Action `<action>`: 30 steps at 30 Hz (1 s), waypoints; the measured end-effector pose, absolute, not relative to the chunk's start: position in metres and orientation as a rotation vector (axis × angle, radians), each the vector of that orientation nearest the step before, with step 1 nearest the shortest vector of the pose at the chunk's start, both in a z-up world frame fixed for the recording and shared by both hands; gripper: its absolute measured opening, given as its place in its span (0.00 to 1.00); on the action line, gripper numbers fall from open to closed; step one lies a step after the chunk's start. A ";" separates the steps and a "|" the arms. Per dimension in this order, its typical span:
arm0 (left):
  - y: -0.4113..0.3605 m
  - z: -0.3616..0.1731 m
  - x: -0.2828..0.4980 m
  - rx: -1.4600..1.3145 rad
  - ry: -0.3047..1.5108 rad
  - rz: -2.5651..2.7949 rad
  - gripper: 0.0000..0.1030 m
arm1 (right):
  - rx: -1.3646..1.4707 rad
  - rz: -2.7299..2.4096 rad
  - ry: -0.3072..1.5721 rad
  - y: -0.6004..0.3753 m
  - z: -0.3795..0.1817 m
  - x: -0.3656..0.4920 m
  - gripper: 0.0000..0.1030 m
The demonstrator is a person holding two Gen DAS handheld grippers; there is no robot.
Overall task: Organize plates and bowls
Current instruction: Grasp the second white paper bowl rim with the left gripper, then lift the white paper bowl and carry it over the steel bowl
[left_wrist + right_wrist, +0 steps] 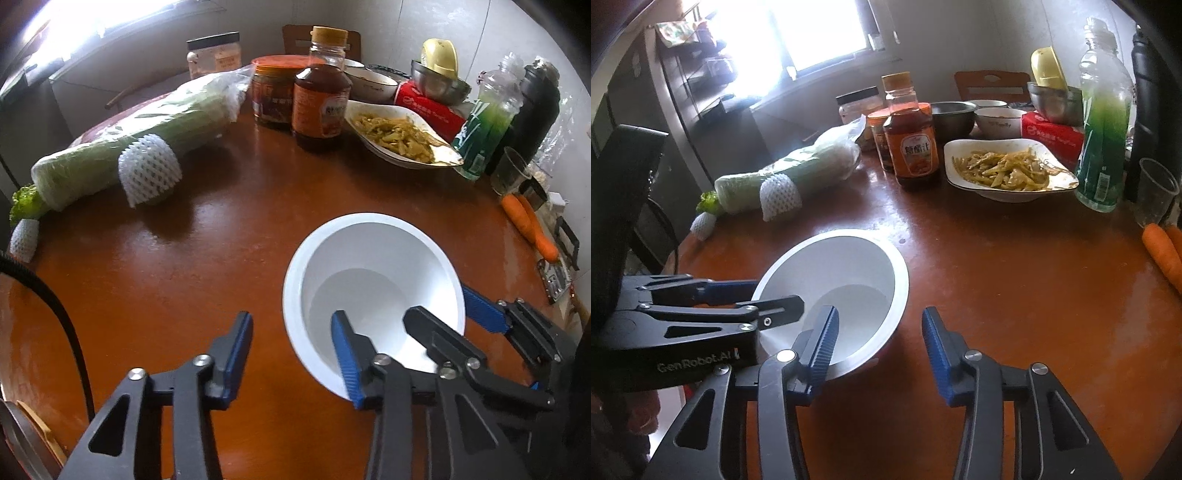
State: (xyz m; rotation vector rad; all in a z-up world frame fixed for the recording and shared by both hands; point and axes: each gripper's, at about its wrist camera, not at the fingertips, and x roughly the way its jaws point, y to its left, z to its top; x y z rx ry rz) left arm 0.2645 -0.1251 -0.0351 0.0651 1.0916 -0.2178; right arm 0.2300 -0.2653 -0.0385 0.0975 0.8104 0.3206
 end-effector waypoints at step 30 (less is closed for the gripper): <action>-0.087 0.019 0.219 0.019 0.932 -0.233 0.23 | 0.044 0.410 0.688 -0.223 0.015 0.187 0.38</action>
